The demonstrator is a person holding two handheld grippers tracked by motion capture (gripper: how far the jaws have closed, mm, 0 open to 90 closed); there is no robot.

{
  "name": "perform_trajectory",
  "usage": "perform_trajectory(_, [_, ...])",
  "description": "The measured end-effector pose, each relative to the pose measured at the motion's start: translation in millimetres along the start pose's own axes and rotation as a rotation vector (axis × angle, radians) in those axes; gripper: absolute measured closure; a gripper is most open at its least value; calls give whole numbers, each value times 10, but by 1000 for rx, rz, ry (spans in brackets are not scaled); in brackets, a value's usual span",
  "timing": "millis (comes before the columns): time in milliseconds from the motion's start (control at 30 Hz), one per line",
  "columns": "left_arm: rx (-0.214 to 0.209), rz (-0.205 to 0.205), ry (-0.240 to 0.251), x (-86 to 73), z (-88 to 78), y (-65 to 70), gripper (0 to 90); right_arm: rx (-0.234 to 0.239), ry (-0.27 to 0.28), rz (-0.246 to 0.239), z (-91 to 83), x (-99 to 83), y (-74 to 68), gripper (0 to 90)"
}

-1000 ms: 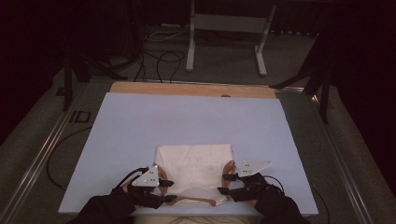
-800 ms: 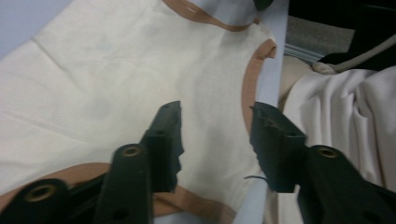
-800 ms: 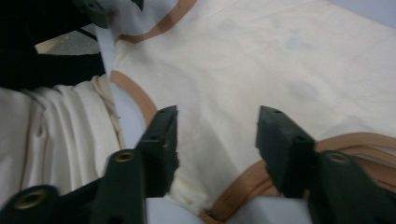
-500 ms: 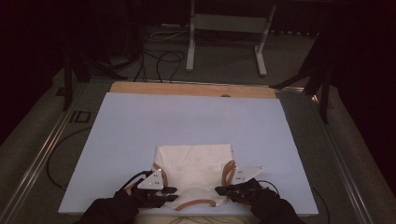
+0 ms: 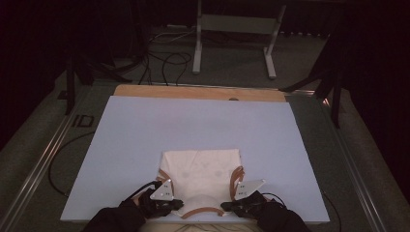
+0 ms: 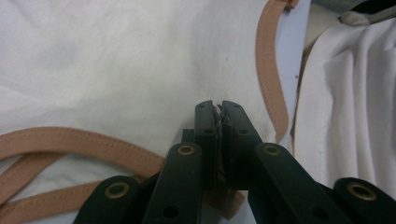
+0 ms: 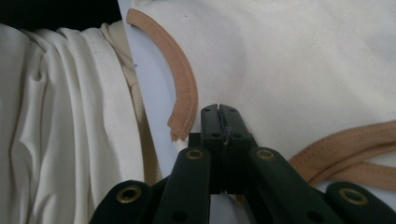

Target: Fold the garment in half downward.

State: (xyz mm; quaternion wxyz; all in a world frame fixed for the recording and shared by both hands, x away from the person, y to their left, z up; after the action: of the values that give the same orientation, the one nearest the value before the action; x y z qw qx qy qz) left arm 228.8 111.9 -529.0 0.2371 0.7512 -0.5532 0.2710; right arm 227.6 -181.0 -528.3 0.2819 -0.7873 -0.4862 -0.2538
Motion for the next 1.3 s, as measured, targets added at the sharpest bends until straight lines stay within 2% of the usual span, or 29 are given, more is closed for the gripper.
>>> perform_trajectory(200, [4,-8,9,-11,3,13,881,12,26,7,-7,-48,-17,900])
perform_trajectory(300, [-1,-9,14,-14,1,7,879,6,21,6,-6,-26,-19,897])
perform_trajectory(400, [-15,-19,42,-8,-30,-7,833,-3,52,13,-51,9,-1,840])
perform_trajectory(467, [9,-21,56,7,-69,-27,787,-16,76,19,-99,40,18,811])
perform_trajectory(567, [43,-32,83,29,-142,-73,729,-29,112,42,-167,84,49,750])
perform_trajectory(600, [54,-36,90,36,-164,-92,684,-37,126,46,-186,96,62,720])
perform_trajectory(633, [63,-35,98,41,-186,-108,671,-40,131,51,-207,110,75,659])
perform_trajectory(667, [65,-32,106,48,-207,-122,668,-49,133,58,-227,125,90,641])
perform_trajectory(700, [69,-30,112,55,-227,-136,641,-57,142,59,-245,140,105,610])
perform_trajectory(767, [82,-33,127,72,-260,-167,591,-73,150,52,-279,179,129,494])
perform_trajectory(800, [84,-37,138,78,-279,-189,567,-85,161,55,-297,199,143,477])
perform_trajectory(867, [108,-47,147,96,-319,-241,521,-91,177,64,-334,241,178,378])
perform_trajectory(1000, [140,-62,178,145,-409,-339,452,-122,226,81,-403,316,259,257])
perform_trajectory(1067, [156,-63,191,174,-465,-388,409,-99,251,87,-445,346,297,198])
perform_trajectory(1133, [168,-61,211,205,-514,-433,373,-110,265,88,-470,376,337,180])
perform_trajectory(1167, [175,-63,212,220,-535,-460,327,-119,268,78,-477,389,353,167])
perform_trajectory(1233, [169,-74,226,244,-572,-510,260,-151,281,61,-491,416,392,151])
perform_trajectory(1300, [168,-78,229,259,-595,-558,193,-154,293,51,-502,441,437,152])
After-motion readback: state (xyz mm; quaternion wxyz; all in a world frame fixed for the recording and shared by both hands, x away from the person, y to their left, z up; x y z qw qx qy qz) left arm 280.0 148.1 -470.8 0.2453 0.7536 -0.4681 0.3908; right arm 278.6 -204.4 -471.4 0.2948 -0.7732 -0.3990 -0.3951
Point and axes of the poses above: each handheld gripper's, and its own axes: z roughly forward along the jaws, x roughly out of its top, y roughly to its right, the point moved 2 cm from there along z, roughly forward along the jaws, and after that the axes turned 3 degrees about z, right-handed, at the moved point
